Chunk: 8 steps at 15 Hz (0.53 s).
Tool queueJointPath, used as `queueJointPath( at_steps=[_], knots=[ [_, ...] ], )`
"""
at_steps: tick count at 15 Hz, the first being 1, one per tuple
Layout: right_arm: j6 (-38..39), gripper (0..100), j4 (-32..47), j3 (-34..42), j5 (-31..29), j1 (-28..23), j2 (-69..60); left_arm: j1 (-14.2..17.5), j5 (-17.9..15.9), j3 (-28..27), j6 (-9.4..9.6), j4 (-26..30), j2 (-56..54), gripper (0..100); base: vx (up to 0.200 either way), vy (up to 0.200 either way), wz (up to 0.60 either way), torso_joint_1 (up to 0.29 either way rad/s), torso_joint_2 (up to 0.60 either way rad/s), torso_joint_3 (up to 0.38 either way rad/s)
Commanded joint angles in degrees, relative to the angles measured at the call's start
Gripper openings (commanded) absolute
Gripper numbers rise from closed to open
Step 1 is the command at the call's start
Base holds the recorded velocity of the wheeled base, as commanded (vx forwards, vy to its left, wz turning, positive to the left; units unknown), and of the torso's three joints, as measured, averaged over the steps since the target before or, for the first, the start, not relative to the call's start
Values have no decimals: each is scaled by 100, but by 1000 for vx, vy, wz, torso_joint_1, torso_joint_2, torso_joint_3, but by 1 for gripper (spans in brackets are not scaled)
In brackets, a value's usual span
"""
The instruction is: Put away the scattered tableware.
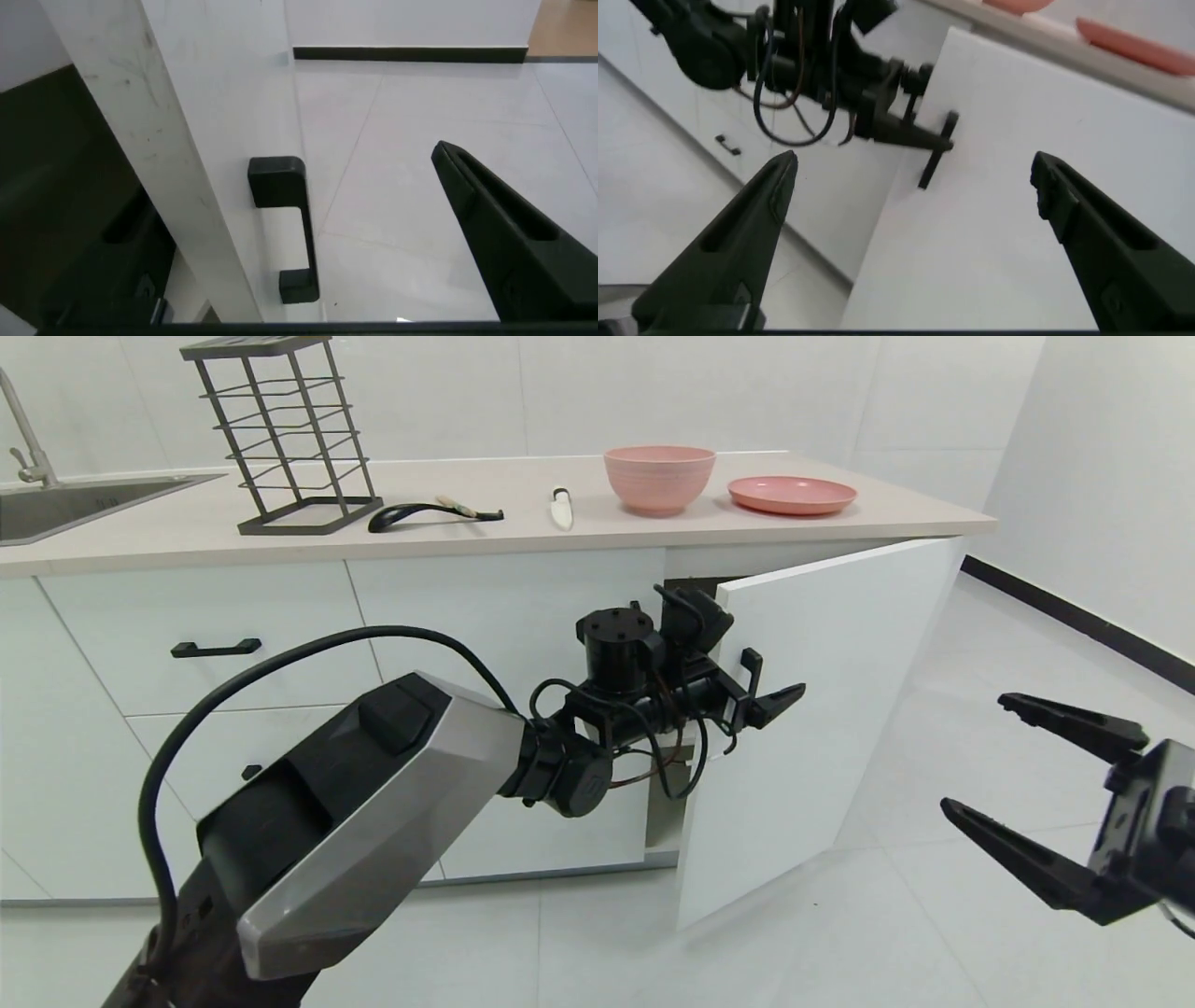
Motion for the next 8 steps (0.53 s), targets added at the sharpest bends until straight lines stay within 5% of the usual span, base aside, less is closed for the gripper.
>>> queueJointPath(
  at_steps=[1,8],
  knots=[
    [3,100,-1,39,1,-225,-643,-164,18,518,26,-301,-144,100,0,0,0,0,0,0],
    [47,100,52,74,1,-454,-1759,-692,9,738,-36,-380,-250,100,0,0,0,0,0,0]
  ],
)
